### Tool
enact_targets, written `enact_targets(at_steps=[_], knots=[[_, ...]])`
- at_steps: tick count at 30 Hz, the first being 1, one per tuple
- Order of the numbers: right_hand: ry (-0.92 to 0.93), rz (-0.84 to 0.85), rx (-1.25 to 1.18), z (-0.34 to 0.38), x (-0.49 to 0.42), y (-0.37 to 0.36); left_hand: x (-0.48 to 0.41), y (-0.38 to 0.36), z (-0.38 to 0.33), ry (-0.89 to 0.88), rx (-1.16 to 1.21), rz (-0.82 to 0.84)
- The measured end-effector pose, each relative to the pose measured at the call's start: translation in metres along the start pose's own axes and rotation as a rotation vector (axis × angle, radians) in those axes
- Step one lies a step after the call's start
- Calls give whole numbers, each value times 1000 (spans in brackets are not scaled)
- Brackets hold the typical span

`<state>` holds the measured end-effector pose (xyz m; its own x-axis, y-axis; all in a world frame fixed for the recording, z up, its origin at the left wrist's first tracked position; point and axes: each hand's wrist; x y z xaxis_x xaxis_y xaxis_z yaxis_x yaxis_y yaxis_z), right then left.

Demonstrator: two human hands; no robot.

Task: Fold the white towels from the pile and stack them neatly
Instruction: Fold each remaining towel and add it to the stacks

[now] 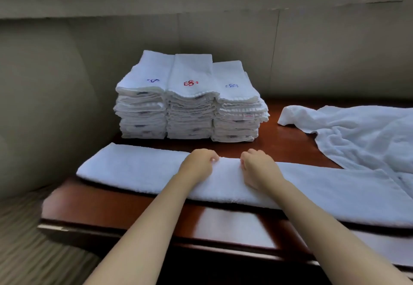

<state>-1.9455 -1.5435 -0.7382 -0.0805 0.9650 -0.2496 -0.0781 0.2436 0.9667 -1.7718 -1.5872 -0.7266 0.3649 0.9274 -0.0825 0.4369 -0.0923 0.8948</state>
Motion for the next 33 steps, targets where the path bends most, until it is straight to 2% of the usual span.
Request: enact_targets(at_steps=[4,7,9,12,14,17,19,20,22,24,25,27,28,30,33], knots=[[145,-7,-123,33,-13,-6,15,25,47,129,-118,89],[283,203,-203,59,-15,-17,30,42,90,296,-263,114],[265,313,-170,65,-16,-22,43,51,120,466,-336,22],[228,325,-178,64,-19,-25,66,60,155,774,-267,-276],[230,294,-183,64,-17,-27,75,67,164,926,-20,-509],[236,206,-208,66,-15,-30,73,75,161,975,483,-828],[241,131,-219,67,-13,-29,65,84,153,1047,1007,-1045],[263,93,-217,67,-12,-28,60,86,150,1084,1228,-1069],[286,29,-305,68,-10,-25,55,85,139,1085,1355,-930],[114,1,-629,70,-11,-11,48,80,118,993,1324,-807],[-52,-6,-895,69,-13,0,46,79,102,921,1181,-795],[-367,66,-1447,60,-19,26,42,78,65,661,864,-775],[-463,126,-1639,51,-20,38,41,77,45,489,766,-747],[-567,247,-1844,28,-18,55,41,70,7,153,597,-561],[-633,365,-1946,0,-5,60,45,47,-27,-187,324,-73]])
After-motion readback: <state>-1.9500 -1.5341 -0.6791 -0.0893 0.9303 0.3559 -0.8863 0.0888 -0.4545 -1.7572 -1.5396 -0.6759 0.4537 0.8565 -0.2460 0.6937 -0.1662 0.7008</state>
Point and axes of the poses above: each hand's wrist, its own x-axis away from the middle knuckle, its own y-axis out of the back of the hand, z = x × y, and after that the axes turned 2 degrees about -x, right-handed
